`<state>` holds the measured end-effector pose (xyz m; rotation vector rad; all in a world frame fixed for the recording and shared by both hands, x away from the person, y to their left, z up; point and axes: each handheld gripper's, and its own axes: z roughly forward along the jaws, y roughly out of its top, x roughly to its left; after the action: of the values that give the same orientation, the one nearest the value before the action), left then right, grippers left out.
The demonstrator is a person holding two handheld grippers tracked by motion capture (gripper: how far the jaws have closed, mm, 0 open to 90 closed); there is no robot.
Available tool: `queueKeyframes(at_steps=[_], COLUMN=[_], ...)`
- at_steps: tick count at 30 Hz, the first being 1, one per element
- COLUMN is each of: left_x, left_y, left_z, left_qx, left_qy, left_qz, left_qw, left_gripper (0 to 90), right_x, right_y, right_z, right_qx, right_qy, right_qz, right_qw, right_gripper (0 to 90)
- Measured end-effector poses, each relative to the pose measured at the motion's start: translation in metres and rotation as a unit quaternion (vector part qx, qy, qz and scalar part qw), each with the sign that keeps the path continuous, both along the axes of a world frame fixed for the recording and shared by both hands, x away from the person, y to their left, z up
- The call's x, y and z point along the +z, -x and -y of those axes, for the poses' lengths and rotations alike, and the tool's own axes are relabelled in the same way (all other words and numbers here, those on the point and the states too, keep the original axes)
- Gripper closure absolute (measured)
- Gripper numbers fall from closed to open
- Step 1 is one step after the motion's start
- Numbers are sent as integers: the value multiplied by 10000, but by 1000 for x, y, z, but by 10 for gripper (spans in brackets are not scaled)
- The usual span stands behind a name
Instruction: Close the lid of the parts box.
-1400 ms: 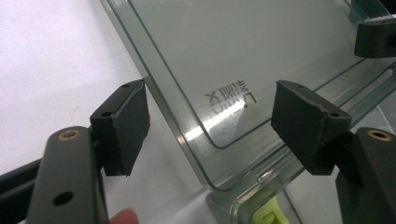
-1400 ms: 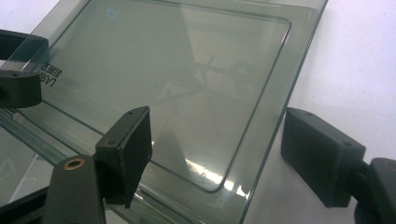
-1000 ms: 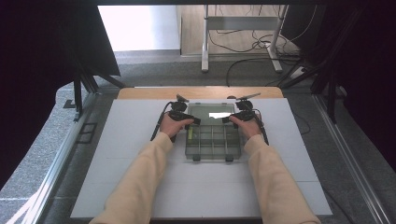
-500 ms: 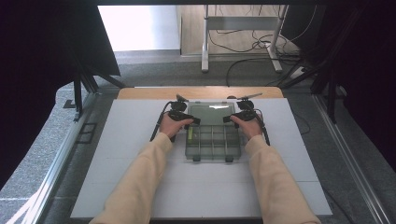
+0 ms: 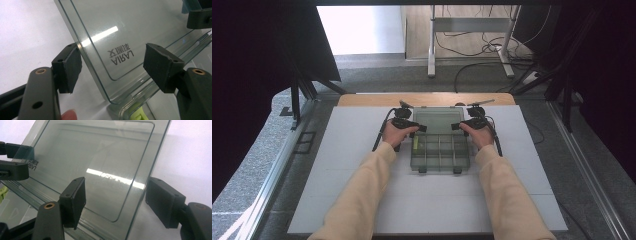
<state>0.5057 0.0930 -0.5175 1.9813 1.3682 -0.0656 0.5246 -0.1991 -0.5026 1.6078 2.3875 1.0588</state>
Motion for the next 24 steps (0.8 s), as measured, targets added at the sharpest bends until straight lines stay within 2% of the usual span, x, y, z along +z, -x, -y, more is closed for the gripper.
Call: queueKeyframes(at_steps=[24], left_x=[11], left_y=[4], left_z=[-3], left_qx=[-74], left_qy=[108], left_qz=[330], left_qw=[9994], left_gripper=[323], right_x=[12], right_y=[7], right_z=[5], right_qx=[-19], right_qy=[-230], right_qz=[320], right_qw=[9992], right_gripper=[340])
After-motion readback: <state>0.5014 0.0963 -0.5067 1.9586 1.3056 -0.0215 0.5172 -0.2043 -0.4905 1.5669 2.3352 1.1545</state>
